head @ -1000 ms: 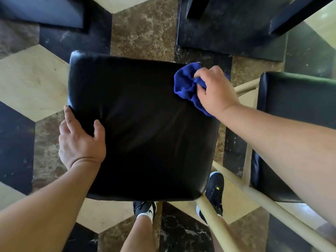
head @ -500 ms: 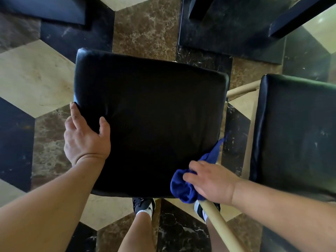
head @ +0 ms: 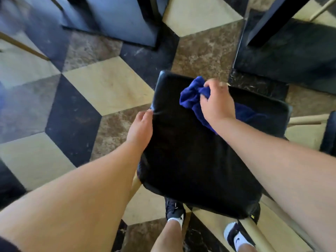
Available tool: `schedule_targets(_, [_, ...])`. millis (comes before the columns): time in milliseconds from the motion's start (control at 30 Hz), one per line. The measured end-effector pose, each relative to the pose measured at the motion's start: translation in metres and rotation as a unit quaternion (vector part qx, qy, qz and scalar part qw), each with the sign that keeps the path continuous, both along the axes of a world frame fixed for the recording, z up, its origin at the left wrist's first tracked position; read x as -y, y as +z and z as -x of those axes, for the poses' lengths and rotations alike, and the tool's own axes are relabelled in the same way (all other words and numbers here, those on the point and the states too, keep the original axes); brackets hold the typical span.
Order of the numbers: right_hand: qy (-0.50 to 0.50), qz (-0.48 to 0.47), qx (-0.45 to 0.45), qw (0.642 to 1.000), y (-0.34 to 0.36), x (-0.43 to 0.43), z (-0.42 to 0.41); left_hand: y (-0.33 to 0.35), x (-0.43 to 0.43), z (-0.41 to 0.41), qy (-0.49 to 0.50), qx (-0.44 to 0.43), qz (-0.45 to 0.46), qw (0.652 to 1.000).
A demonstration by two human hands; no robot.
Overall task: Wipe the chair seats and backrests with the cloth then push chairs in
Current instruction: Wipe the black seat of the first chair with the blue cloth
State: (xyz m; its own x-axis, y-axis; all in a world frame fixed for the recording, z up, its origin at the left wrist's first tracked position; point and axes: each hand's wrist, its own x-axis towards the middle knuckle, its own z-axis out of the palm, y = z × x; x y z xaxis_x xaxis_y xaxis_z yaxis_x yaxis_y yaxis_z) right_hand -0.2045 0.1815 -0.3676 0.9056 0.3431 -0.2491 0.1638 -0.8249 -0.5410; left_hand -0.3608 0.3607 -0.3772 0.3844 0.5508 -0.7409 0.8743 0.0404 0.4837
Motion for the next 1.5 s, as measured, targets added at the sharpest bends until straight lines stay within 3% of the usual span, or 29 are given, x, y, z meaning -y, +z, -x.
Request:
schedule_targets(133, [-0.009, -0.041, -0.032, 0.999, -0.002, -0.082, -0.003, 0.032, -0.031, -0.027, 0.161, -0.031, 0.222, 0.961])
schedule_targets(267, [0.068, -0.025, -0.046, 0.996, -0.007, -0.102, 0.053, 0.041, -0.055, -0.03, 0.159, -0.019, 0.287, 0.944])
schedule_targets(433, [0.161, 0.008, -0.074, 0.984, -0.009, -0.074, 0.137, 0.04, -0.043, -0.04, 0.138, -0.034, 0.29, 0.947])
schedule_targets(533, [0.243, -0.009, -0.117, 0.963, -0.008, -0.042, 0.188, 0.029, -0.02, -0.043, 0.107, -0.028, 0.208, 0.972])
schedule_targets(600, [0.306, -0.012, -0.163, 0.938, -0.006, -0.017, 0.216, 0.015, -0.003, -0.04, 0.015, -0.034, 0.076, 0.996])
schedule_targets(700, [0.403, -0.022, -0.184, 0.896, -0.008, 0.026, 0.222, -0.004, 0.021, -0.017, -0.134, -0.051, -0.055, 0.988])
schedule_targets(767, [0.47, -0.01, -0.171, 0.866, -0.009, 0.057, 0.2, -0.013, 0.035, 0.004, -0.149, -0.047, -0.097, 0.983])
schedule_targets(833, [0.495, 0.013, -0.126, 0.86, -0.01, 0.086, 0.165, -0.019, 0.046, 0.021, -0.152, -0.059, -0.129, 0.978])
schedule_targets(933, [0.413, 0.031, -0.067, 0.908, -0.007, 0.111, 0.103, -0.023, 0.056, 0.026, -0.156, -0.073, -0.17, 0.97])
schedule_targets(1033, [0.23, 0.051, -0.008, 0.972, -0.007, 0.116, 0.041, -0.02, 0.056, 0.023, -0.167, -0.092, -0.181, 0.965])
schedule_targets(1100, [0.082, 0.081, 0.006, 0.993, -0.007, 0.115, 0.004, -0.015, 0.057, 0.021, -0.178, -0.121, -0.172, 0.961])
schedule_targets(1167, [-0.033, 0.103, -0.005, 0.994, -0.006, 0.113, -0.011, -0.008, 0.06, 0.022, -0.199, -0.16, -0.172, 0.951])
schedule_targets(1233, [-0.065, 0.128, -0.032, 0.989, 0.001, 0.108, 0.003, 0.004, 0.066, 0.026, -0.228, -0.198, -0.167, 0.939])
schedule_targets(1333, [-0.036, 0.144, -0.153, 0.977, 0.022, 0.107, 0.054, 0.033, 0.072, 0.039, -0.301, -0.25, -0.133, 0.911])
schedule_targets(1433, [0.001, 0.148, -0.296, 0.944, 0.049, 0.113, 0.104, 0.07, 0.07, 0.05, -0.426, -0.274, -0.101, 0.856])
schedule_targets(1500, [-0.009, 0.138, -0.323, 0.936, 0.068, 0.116, 0.128, 0.101, 0.067, 0.056, -0.481, -0.28, -0.08, 0.827])
